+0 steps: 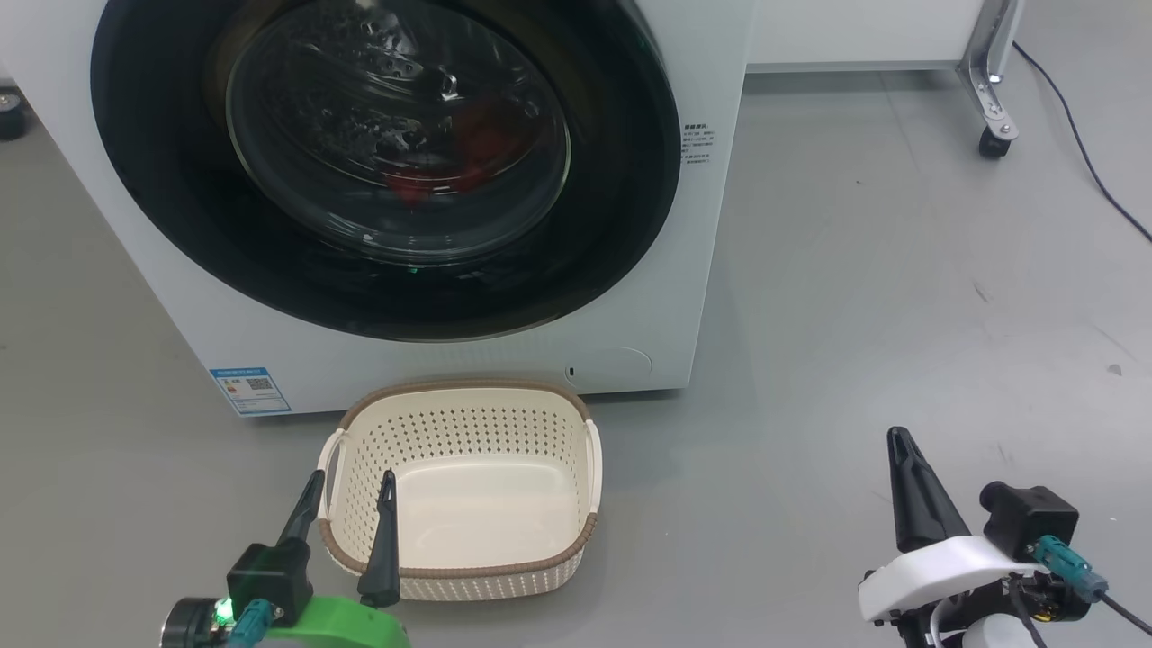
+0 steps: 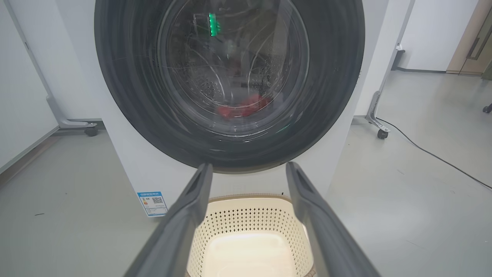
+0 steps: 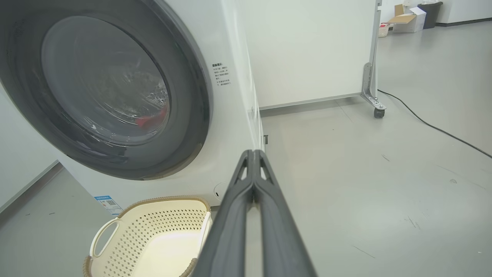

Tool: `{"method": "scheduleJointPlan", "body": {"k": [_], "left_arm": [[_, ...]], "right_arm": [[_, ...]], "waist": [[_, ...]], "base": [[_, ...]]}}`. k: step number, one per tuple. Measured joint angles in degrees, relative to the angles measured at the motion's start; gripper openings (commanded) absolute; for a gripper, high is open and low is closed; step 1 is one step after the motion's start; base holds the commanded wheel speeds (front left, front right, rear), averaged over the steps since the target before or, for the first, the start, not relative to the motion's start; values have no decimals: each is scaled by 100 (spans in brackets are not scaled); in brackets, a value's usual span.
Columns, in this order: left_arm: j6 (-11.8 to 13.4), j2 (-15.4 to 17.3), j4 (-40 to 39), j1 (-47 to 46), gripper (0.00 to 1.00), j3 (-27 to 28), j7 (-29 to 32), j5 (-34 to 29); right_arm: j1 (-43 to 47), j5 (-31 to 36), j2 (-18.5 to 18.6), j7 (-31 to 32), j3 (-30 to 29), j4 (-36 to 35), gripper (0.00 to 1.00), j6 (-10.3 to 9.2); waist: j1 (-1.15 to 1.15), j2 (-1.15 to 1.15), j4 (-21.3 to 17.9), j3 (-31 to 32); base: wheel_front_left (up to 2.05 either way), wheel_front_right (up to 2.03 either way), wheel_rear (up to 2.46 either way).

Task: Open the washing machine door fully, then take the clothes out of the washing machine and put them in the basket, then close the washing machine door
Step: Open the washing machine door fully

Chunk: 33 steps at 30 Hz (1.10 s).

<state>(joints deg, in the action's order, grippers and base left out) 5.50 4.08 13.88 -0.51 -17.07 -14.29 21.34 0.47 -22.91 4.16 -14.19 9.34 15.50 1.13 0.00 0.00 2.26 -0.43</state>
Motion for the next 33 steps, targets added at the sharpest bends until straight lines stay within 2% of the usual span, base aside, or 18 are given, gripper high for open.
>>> {"method": "scheduleJointPlan", "body": {"k": [4, 8, 12, 17, 24, 33], "left_arm": [[0, -1, -94, -20, 100, 5, 0, -77], [0, -4, -177, -97, 100, 3, 0, -149], [0, -19, -260, -228, 100, 10, 0, -162], [0, -41, -331, -375, 100, 8, 0, -224], [-2, -89, -423, -658, 100, -32, 0, -281], [-21, -127, -544, -1078, 100, -65, -9, -281]], "right_arm": [[-45, -538, -99, 0, -220, -27, 0, 110], [-224, -1428, -171, 1, -439, -18, 0, 315], [-538, -2165, -183, 107, -602, -15, 0, 422], [-943, -2844, -179, 367, -751, -4, 0, 482], [-1750, -4154, -165, 1115, -962, 26, 0, 530], [-3024, -5286, -130, 2015, -1333, 126, 0, 528]], "waist": [[0, 0, 19, -134], [0, 0, 37, -309], [0, 0, 59, -512], [0, 0, 88, -733], [0, 0, 161, -1153], [0, 0, 311, -1749]], "base": [[0, 0, 0], [0, 0, 0], [0, 0, 0], [0, 0, 0], [0, 0, 0], [0, 0, 0]]}}
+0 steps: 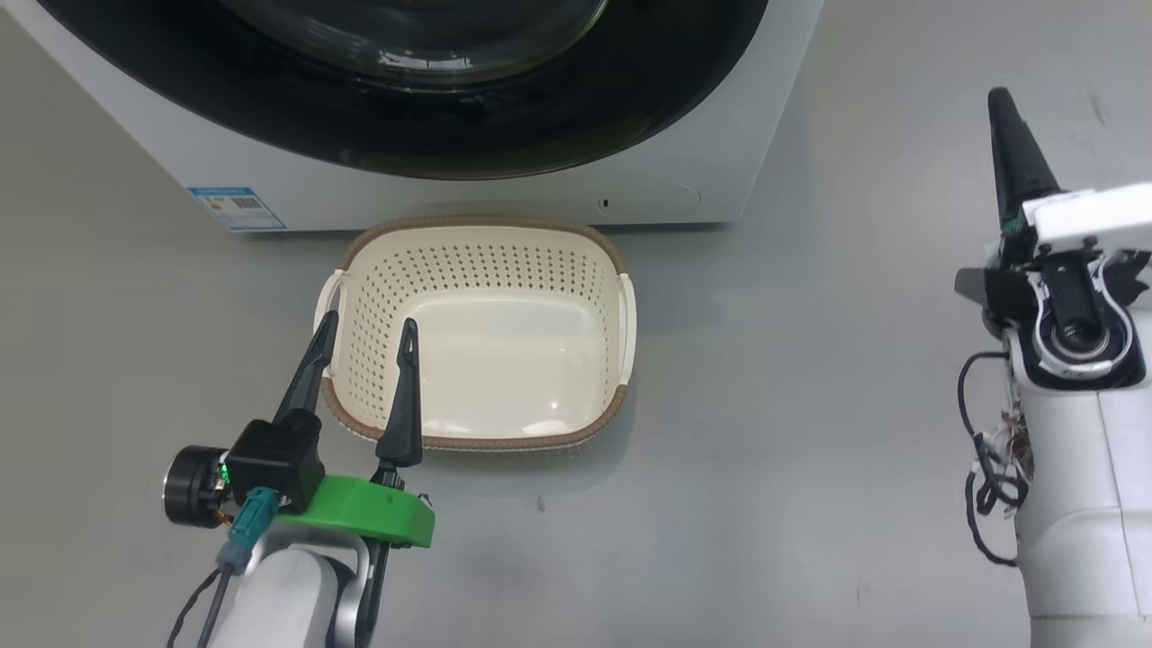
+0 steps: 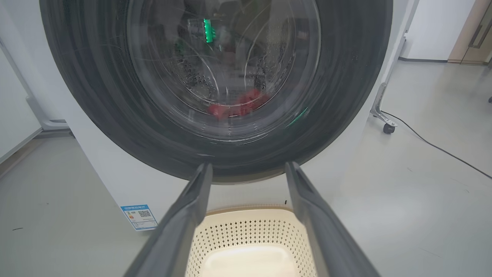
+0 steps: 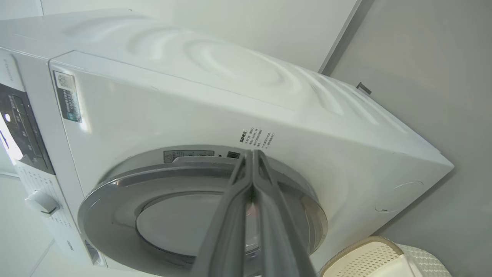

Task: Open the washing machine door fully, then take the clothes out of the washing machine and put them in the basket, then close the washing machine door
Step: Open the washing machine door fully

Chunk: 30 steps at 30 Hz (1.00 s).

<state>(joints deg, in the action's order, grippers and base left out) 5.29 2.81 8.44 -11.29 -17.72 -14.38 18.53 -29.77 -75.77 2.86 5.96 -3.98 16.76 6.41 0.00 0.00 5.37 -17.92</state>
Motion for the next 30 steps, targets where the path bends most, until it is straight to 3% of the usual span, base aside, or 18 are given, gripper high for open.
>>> {"method": "scheduleJointPlan", "body": {"k": [4, 14, 30], "left_arm": [[-20, -19, -12, -188, 100, -71, -1, 0], [-40, -45, 5, -468, 100, -166, -7, 9], [-105, -70, 34, -836, 100, -549, -7, 172]], "right_arm": [[-588, -359, 148, 522, -79, 123, 0, -11], [-1609, -749, 495, 1407, -32, 415, 0, -313], [-2805, -749, 835, 2020, 146, 975, 0, -615]], "waist": [[0, 0, 112, -309], [0, 0, 415, -762], [0, 0, 997, -1141]], "base": [[0, 0, 0], [0, 0, 0], [0, 0, 0]]}}
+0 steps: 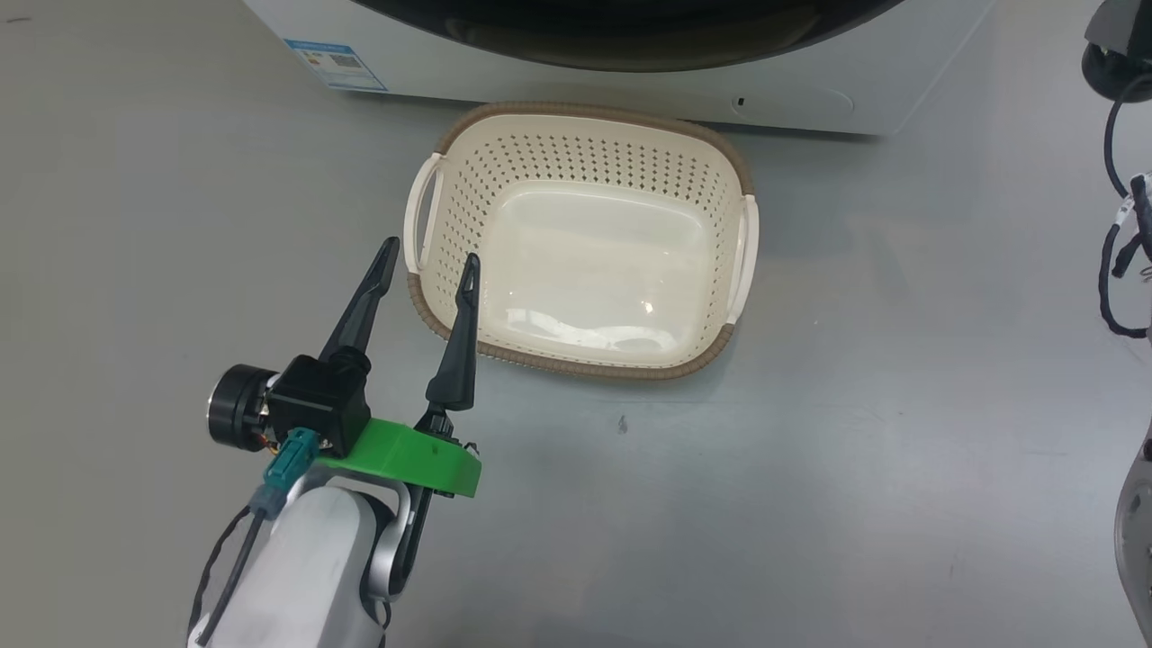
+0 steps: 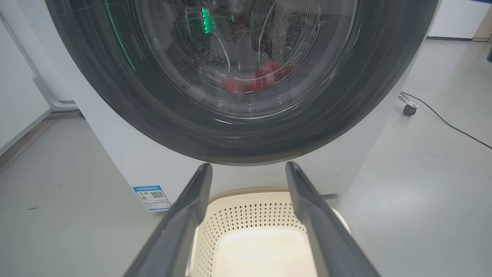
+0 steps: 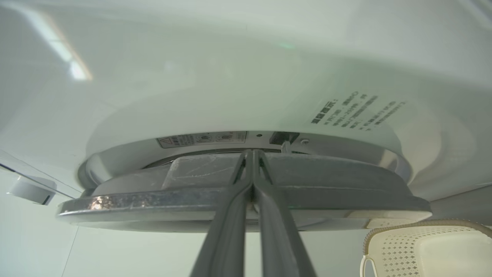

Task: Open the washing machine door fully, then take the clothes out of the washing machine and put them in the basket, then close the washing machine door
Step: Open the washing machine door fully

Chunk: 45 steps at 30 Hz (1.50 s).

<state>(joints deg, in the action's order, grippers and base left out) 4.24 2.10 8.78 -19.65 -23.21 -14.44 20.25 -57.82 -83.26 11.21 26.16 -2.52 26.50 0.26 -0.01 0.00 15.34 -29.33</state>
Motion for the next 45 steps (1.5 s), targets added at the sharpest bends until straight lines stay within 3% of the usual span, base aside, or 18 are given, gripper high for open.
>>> {"method": "scheduleJointPlan", "body": {"k": [11, 23, 34, 45], "left_arm": [[10, -11, 1, -59, 100, -145, 0, 221], [86, -20, 1, -74, 100, -153, 0, 269], [129, -21, 11, -177, 100, -151, 0, 270], [153, -22, 118, -177, 100, -125, 0, 268]], "right_arm": [[-523, 2, 147, 136, 33, 479, 0, -194], [-766, -109, 272, 569, 97, 873, 0, -182], [-774, -282, 335, 1079, 147, 1077, 0, -29], [-609, -489, 269, 1572, 292, 1330, 0, 268]], "waist": [[0, 0, 307, -109], [0, 0, 356, -147], [0, 0, 273, -137], [0, 0, 107, 5]], "base": [[0, 0, 0], [0, 0, 0], [0, 0, 0], [0, 0, 0]]}}
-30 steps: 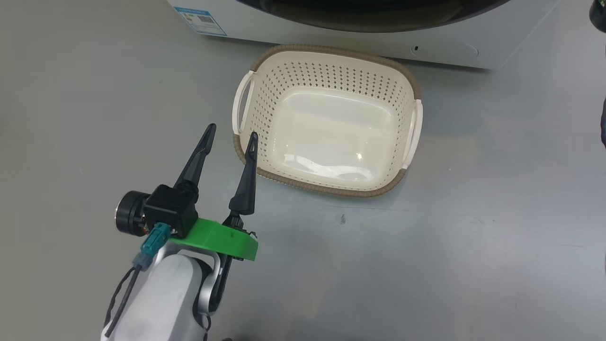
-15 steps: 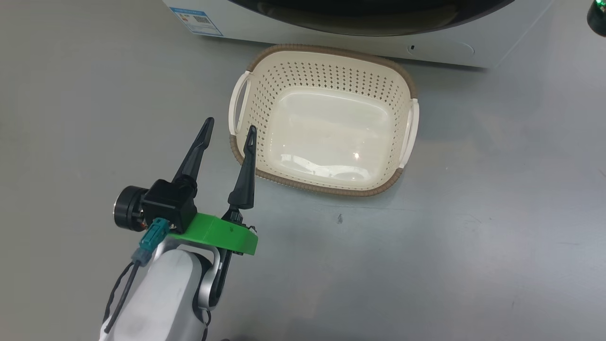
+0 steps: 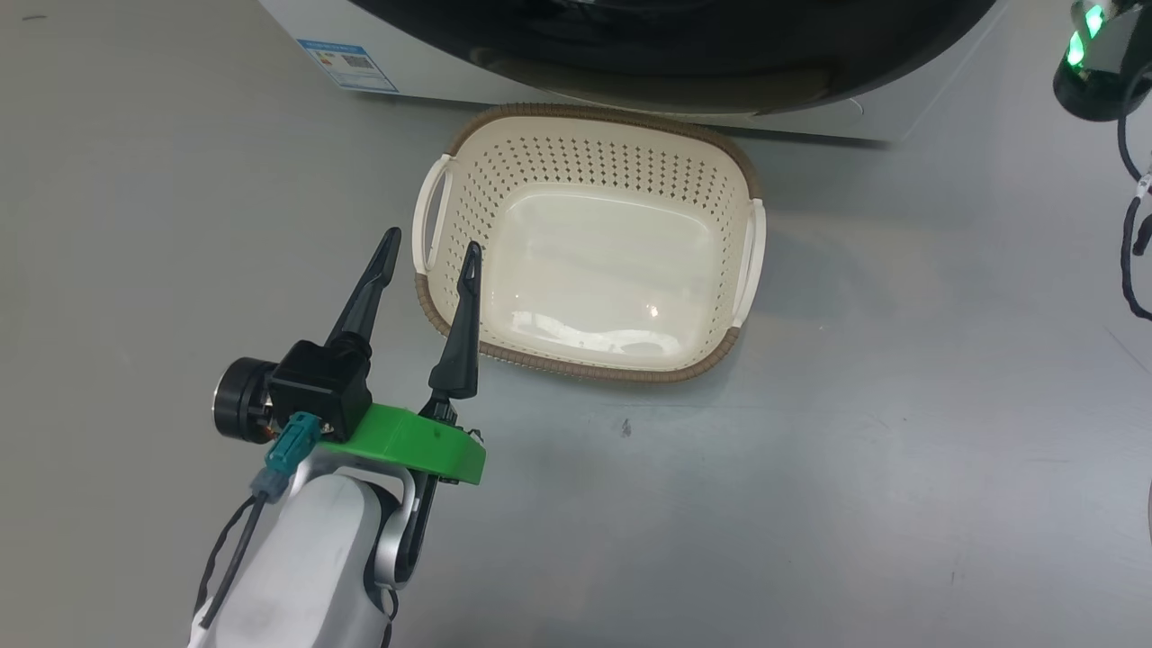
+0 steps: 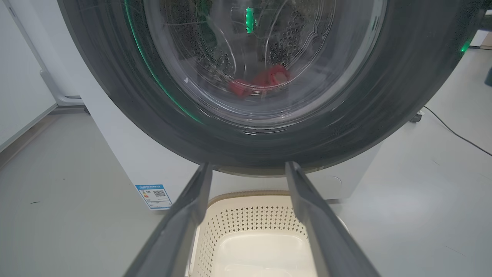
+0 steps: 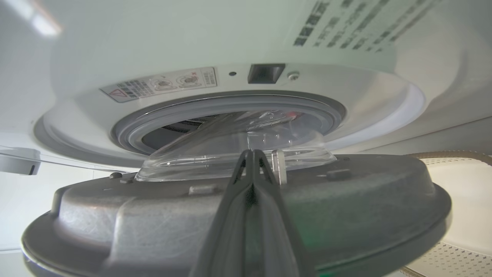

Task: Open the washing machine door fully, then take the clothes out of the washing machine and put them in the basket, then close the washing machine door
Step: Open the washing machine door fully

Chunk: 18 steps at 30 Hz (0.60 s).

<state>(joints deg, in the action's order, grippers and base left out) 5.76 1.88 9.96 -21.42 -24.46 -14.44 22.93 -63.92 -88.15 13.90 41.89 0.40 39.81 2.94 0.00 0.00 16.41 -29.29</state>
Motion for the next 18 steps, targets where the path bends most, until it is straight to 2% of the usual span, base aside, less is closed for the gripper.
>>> {"method": "scheduleJointPlan", "body": {"k": [18], "left_arm": [[30, 0, 227, 51, 100, 44, 0, -2]], "right_arm": [[665, -121, -341, 527, 214, 258, 0, 298]], "waist": [[0, 0, -227, 461]], "base": [[0, 0, 0]]}}
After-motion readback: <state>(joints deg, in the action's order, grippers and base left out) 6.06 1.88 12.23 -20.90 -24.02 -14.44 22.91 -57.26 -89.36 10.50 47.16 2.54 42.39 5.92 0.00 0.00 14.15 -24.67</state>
